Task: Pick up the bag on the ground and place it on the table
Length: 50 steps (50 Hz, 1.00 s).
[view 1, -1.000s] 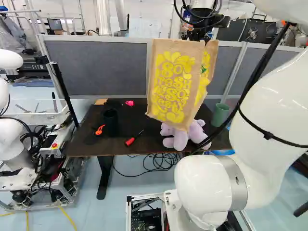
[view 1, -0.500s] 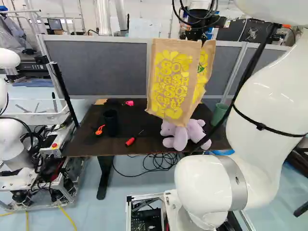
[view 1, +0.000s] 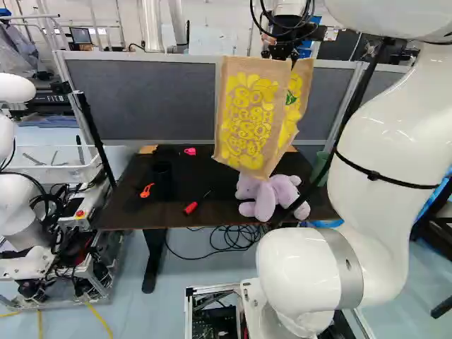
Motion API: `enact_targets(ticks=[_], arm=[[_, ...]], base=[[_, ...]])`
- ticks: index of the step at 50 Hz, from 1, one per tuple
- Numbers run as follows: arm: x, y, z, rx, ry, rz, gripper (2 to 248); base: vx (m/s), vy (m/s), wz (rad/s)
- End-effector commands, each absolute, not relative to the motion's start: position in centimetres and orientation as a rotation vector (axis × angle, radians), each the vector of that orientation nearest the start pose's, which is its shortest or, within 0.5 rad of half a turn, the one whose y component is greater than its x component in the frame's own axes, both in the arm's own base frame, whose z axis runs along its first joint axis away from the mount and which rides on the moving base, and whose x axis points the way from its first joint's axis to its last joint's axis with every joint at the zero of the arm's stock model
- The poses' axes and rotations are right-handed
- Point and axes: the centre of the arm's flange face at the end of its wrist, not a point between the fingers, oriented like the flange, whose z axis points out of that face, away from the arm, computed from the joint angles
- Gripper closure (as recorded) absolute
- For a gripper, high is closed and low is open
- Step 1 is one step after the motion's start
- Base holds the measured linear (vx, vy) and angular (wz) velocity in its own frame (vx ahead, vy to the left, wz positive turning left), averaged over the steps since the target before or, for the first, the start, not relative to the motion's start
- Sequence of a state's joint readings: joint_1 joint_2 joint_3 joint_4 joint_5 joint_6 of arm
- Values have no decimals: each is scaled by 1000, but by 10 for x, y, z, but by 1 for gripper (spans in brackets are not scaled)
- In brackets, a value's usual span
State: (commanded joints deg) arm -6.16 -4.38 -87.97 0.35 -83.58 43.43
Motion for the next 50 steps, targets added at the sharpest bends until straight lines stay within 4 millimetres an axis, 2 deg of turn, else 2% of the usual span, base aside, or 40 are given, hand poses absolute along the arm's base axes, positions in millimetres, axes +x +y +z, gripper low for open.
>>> enact_targets(ticks=[29,50], arm=[[489,-51,764,-2845,1316,-5,229],[509,-61,764,-2694,1594,-15,229]], base=[[0,0,0],[0,0,0]])
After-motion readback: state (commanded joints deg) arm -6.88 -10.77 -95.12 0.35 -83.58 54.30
